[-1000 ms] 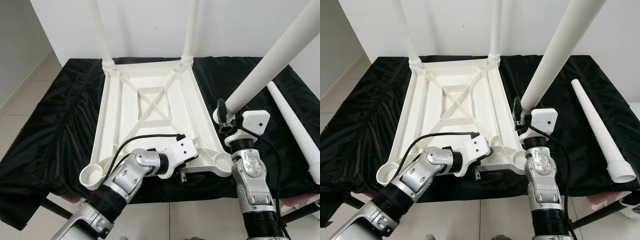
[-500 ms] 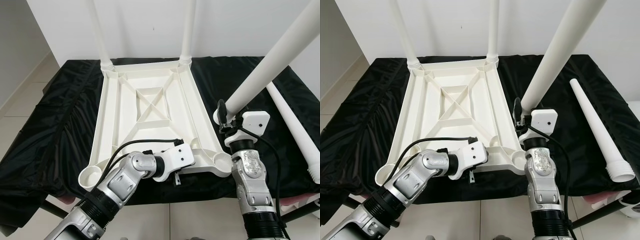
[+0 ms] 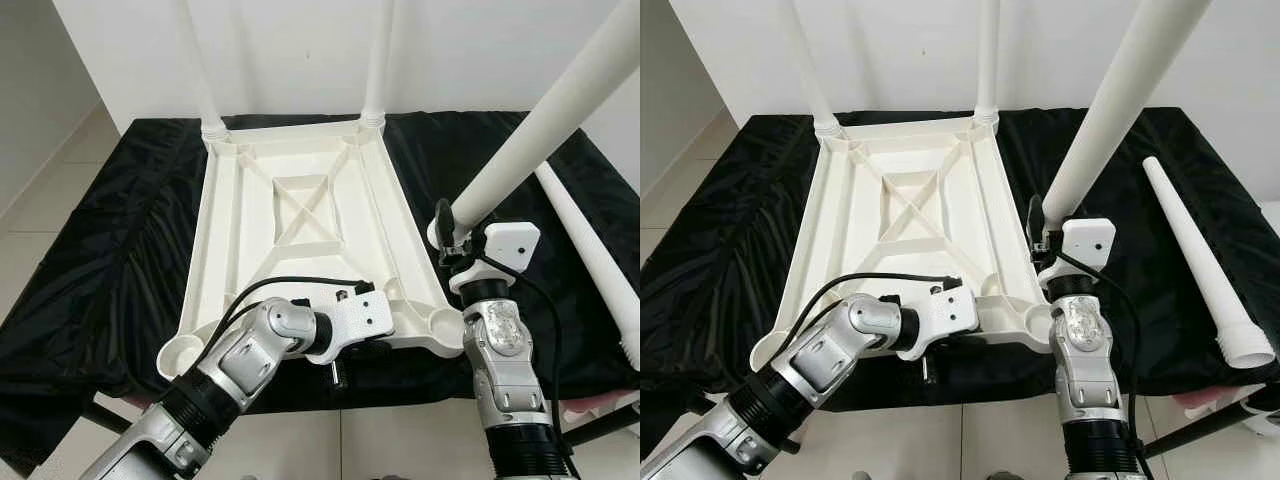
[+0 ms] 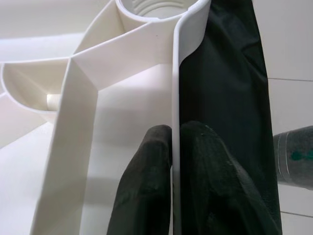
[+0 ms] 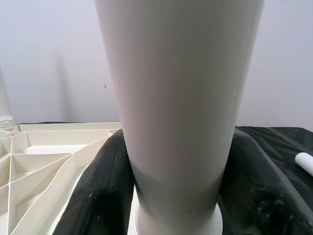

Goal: Building children table

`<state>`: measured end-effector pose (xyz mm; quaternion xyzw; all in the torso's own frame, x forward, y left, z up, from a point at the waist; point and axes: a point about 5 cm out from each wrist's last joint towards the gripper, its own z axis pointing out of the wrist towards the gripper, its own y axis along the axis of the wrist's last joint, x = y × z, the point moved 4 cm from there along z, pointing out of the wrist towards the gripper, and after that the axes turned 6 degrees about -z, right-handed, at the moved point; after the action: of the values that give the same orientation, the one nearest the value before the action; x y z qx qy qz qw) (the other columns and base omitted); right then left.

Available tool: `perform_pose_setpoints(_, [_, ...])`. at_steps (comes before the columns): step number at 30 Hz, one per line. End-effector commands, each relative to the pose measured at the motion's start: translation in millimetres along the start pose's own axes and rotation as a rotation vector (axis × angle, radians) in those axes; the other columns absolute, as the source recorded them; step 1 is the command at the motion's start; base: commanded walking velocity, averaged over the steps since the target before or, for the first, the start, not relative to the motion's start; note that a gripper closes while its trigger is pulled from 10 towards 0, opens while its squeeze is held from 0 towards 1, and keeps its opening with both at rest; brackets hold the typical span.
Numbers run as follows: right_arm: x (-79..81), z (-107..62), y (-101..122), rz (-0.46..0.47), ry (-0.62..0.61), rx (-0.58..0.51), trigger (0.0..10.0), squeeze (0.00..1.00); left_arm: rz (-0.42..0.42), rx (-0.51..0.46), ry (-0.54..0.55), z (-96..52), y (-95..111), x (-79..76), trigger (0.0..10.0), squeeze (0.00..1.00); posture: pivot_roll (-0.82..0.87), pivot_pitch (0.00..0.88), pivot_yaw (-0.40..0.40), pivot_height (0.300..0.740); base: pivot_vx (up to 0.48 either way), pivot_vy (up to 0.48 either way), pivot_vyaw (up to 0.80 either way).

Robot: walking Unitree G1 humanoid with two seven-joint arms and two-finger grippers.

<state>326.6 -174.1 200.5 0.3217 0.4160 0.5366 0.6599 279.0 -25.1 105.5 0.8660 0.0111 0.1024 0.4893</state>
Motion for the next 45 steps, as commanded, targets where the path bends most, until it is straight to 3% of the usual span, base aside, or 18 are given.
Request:
perform_pose_setpoints(1, [0.0,-0.2,4.0,0.001,-0.003,-0.012,10.0,0.0,-0.051,0.116,-0.044,4.5,-29.5,-8.8,10.0,0.0,-0.1,0.062,0.086,0.74,0.0,0.0,0.0])
perform_pose_setpoints(3, [0.8,-0.3,4.5,0.004,0.002,-0.013,10.0,0.0,-0.061,0.126,-0.035,2.5,-33.7,-6.5,10.0,0.0,-0.1,0.064,0.085,0.74,0.0,0.0,0.0])
perform_pose_setpoints(4, [1.6,-0.4,4.8,0.007,0.008,-0.013,10.0,0.0,-0.071,0.133,-0.021,-0.1,-37.7,-3.4,8.4,0.0,-0.1,0.065,0.084,0.74,0.0,0.0,0.0])
perform_pose_setpoints(5, [2.7,-0.6,4.9,0.015,0.019,-0.012,10.0,0.0,-0.088,0.14,0.004,-4.5,-42.5,1.9,2.5,0.0,-0.1,0.067,0.08,0.74,0.0,0.0,0.0])
perform_pose_setpoints(7, [3.8,-0.7,5.0,0.022,0.029,-0.01,10.0,0.0,-0.107,0.145,0.028,-9.2,-46.7,7.4,2.5,0.0,-0.1,0.067,0.08,0.74,0.0,0.0,0.0])
perform_pose_setpoints(8, [4.9,-0.1,5.4,0.033,0.041,-0.008,10.0,0.0,-0.125,0.146,0.059,-14.0,-49.4,13.9,0.0,0.0,-0.09,0.07,0.07,0.74,0.0,0.0,0.0])
perform_pose_setpoints(15, [12.6,3.9,5.3,0.106,0.109,0.013,10.0,0.0,-0.169,0.161,0.165,-34.7,-59.8,35.3,0.0,0.0,-0.08,0.074,0.053,0.74,0.0,0.0,0.0])
perform_pose_setpoints(16, [15.6,5.5,4.6,0.133,0.141,0.024,10.0,0.0,-0.181,0.167,0.204,-41.9,-63.7,42.2,4.2,0.0,-0.08,0.075,0.04,0.74,0.0,0.0,0.0])
perform_pose_setpoints(17, [17.6,6.5,4.2,0.151,0.162,0.031,10.0,0.0,-0.187,0.173,0.23,-46.8,-66.3,46.5,4.2,0.0,-0.08,0.075,0.04,0.74,0.0,0.0,0.0])
perform_pose_setpoints(18, [20.1,7.2,2.3,0.178,0.189,0.049,10.0,0.0,-0.196,0.176,0.252,-51.2,-69.0,50.3,5.0,0.0,-0.07,0.074,0.031,0.74,0.0,0.0,0.0])
perform_pose_setpoints(20, [21.5,7.6,0.9,0.196,0.206,0.061,10.0,0.0,-0.202,0.178,0.265,-53.5,-70.5,52.5,5.0,0.0,-0.07,0.074,0.028,0.74,0.0,0.0,0.0])
perform_pose_setpoints(21, [26.0,7.3,-1.0,0.216,0.254,0.078,10.0,0.0,-0.208,0.188,0.282,-57.3,-74.3,54.7,10.0,0.0,-0.07,0.075,0.022,0.74,0.0,0.0,0.0])
perform_pose_setpoints(25, [34.6,5.7,-4.7,0.232,0.359,0.107,10.0,0.0,-0.218,0.207,0.334,-67.6,-83.1,60.9,10.0,0.0,-0.07,0.075,0.016,0.74,0.0,0.0,0.0])
perform_pose_setpoints(28, [28.1,11.9,-6.1,0.237,0.373,0.116,10.0,0.0,-0.189,0.191,0.324,-73.6,-79.5,57.8,10.0,0.0,-0.05,0.075,0.001,0.74,0.0,0.0,0.0])
perform_pose_setpoints(33, [19.5,18.8,-6.9,0.22,0.362,0.116,10.0,0.0,-0.155,0.155,0.29,-72.2,-70.9,49.6,10.0,0.0,-0.05,0.074,-0.008,0.74,0.0,0.0,0.0])
perform_pose_setpoints(39, [0.1,31.2,-8.3,0.241,0.314,0.14,10.0,0.0,-0.088,0.104,0.203,-64.9,-58.3,27.1,10.0,0.0,-0.05,0.067,-0.019,0.74,0.0,0.0,0.0])
perform_pose_setpoints(42, [-2.4,31.4,-8.0,0.191,0.356,0.135,10.0,0.0,-0.056,0.083,0.174,-62.6,-52.5,20.6,10.0,0.0,-0.05,0.067,-0.019,0.74,0.0,0.0,0.0])
perform_pose_setpoints(45, [0.2,26.4,-5.4,0.215,0.427,0.113,10.0,0.0,-0.041,0.069,0.17,-60.9,-47.8,18.7,10.0,0.0,-0.05,0.065,-0.027,0.74,0.0,0.0,0.0])
